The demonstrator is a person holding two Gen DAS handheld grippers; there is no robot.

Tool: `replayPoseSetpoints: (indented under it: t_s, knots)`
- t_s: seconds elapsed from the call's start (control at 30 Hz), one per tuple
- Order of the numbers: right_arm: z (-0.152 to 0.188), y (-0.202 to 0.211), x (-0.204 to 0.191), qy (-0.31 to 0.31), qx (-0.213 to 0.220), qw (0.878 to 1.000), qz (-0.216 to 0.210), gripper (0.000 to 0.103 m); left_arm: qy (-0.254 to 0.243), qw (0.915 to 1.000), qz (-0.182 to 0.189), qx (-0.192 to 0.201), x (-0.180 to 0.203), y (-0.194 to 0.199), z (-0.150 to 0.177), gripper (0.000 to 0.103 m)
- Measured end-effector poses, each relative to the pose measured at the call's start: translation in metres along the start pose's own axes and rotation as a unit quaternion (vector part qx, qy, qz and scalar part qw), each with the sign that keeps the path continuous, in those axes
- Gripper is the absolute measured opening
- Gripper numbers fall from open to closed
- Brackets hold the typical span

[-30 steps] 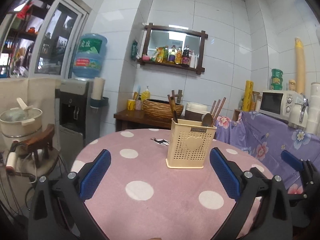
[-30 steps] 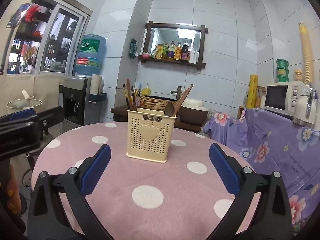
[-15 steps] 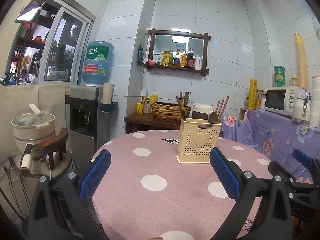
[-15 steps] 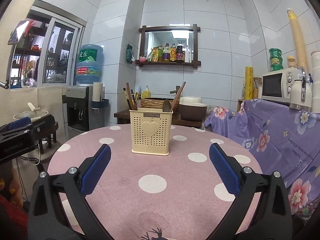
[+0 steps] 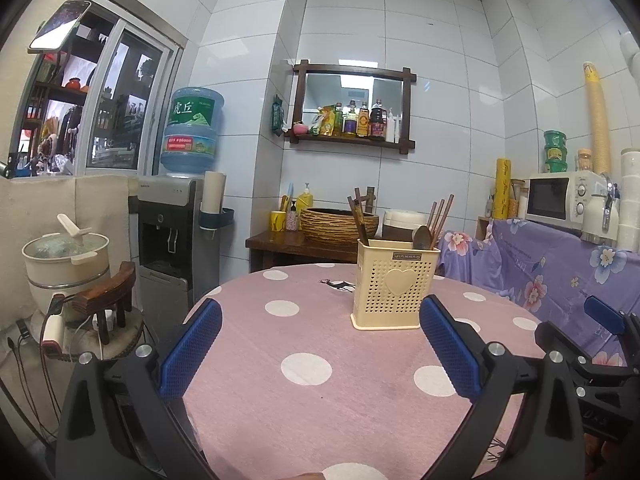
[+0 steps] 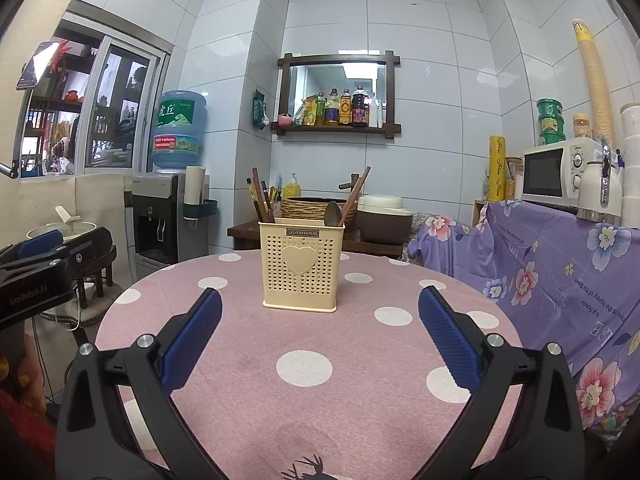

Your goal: Organize utensils

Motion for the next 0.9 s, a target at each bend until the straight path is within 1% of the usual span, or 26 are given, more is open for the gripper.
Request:
replayPoseSetpoints:
  t_s: [0.5,0.7,0.9]
  knots:
    - [0.0,0.0003,-0.0002,0.0,-0.001,1.0,-0.001,0.097,-0.001,1.0,0.0,0.003,0.001,0.0018,-0.0004,0.098]
    - [-0.0008,0.0018,-0.0012,0.002,0.001,1.0,0.002,0.097,0.0,0.9999,-0.004,0.011,-0.0001,0.005,-0.0033,0.098]
    - [-0.0008,0.0018,-0.0011,0.001,0.0,1.0,0.002,0.097,-0.001,1.0,-0.003,0.007,0.0008,0.0036,-0.0034,0.098]
Point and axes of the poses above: each gripper's, at about its wrist camera, not at the fingertips, and y roughly against the way its jaws point, x to its right, z to its underside, the point moved 4 cm from there along -y, roughly the way its jaws point, and after that the axes turned 15 degrees about y, right-handed, at the moved point
